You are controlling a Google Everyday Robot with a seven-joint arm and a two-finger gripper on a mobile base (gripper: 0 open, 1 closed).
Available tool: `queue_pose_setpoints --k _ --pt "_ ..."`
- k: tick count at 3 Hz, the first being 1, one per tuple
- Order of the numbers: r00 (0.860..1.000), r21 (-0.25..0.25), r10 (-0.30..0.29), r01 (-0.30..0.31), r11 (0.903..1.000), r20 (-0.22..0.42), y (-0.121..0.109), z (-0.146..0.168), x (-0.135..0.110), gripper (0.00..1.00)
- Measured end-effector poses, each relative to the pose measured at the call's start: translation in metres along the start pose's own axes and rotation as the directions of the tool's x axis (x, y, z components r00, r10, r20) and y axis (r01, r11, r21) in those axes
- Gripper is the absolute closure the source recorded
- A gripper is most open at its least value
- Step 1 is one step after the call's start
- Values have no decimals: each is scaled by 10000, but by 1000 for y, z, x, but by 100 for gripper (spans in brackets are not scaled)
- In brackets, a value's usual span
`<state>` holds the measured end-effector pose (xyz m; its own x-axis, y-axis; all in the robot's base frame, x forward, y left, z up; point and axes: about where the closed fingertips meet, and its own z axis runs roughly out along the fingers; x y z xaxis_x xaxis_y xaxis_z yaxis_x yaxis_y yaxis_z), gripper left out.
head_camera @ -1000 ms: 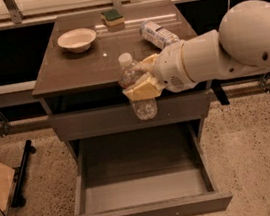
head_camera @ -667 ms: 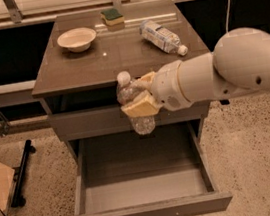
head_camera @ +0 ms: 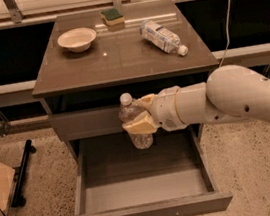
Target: Place water bottle into middle drawer
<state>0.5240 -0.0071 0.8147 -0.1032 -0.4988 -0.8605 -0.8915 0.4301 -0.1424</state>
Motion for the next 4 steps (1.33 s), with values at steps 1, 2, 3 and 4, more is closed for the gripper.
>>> queue_pose_setpoints --k 1,2,3,4 --pt "9993 4 296 -296 9996 215 2 25 37 100" --pt "9994 -10 306 -306 9995 155 2 27 38 100" --pt "9994 -49 333 -333 9994 -6 3 30 41 100" --pt "9986 33 528 -528 9986 11 2 41 67 100"
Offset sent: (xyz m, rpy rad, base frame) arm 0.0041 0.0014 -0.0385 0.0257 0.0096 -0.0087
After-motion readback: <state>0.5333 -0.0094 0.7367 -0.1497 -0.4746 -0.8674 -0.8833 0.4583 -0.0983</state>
